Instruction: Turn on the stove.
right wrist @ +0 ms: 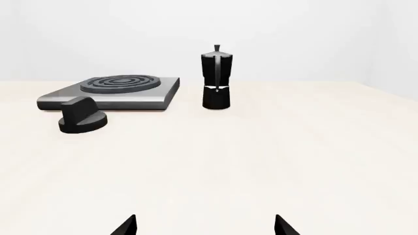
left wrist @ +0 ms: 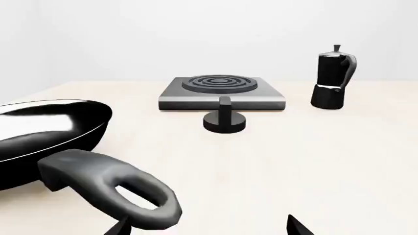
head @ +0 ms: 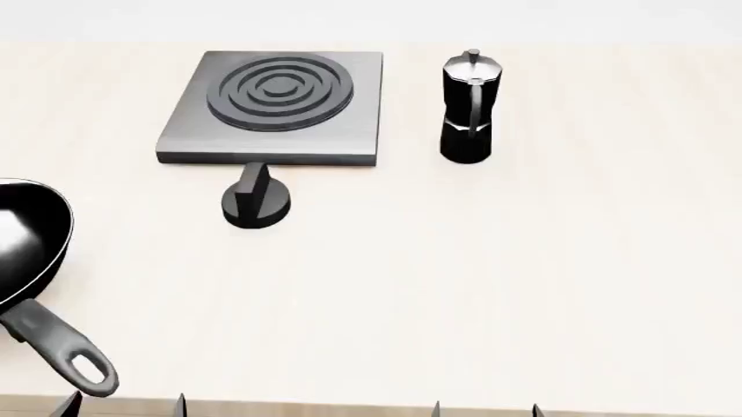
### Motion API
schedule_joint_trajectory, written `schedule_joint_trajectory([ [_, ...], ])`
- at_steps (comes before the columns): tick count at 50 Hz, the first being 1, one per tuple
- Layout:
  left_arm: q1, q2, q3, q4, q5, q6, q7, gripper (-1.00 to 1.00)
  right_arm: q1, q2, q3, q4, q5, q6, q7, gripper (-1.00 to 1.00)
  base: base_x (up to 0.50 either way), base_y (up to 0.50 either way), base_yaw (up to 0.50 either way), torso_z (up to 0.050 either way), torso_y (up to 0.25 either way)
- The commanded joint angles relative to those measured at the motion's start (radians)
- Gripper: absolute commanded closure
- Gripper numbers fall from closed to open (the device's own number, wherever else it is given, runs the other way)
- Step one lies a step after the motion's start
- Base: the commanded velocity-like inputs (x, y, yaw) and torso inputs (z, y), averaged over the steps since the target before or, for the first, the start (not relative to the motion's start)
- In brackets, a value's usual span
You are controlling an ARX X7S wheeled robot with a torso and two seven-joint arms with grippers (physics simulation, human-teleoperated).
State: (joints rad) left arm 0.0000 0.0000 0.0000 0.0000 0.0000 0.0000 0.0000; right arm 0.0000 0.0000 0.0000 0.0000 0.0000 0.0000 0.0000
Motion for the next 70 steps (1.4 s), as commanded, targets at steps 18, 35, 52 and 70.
schedule_joint_trajectory([
  [18,0.005,-0.058,0.068,0.009,-0.051,-0.006,-0.070,-1.00,0.001,0.060,-0.077,-0.002,0.024,0.030,0.073,-1.00,0.00,0.00,0.00,0.000,0.000],
  [35,0.022,-0.093,0.090,0.220,-0.059,-0.170,-0.113,-1.00,-0.010,0.092,-0.126,-0.256,0.003,0.249,0.109,-1.00,0.00,0.00,0.00,0.000,0.000],
  [52,-0.045,-0.130,0.115,0.461,-0.077,-0.364,-0.128,-1.00,0.066,0.124,-0.152,-0.523,0.008,0.497,0.112,-1.00,0.00,0.00,0.00,0.000,0.000],
  [70,-0.166,-0.144,0.104,0.612,-0.122,-0.544,-0.149,-1.00,0.178,0.141,-0.161,-0.711,0.037,0.688,0.106,-1.00,0.00,0.00,0.00,0.000,0.000],
])
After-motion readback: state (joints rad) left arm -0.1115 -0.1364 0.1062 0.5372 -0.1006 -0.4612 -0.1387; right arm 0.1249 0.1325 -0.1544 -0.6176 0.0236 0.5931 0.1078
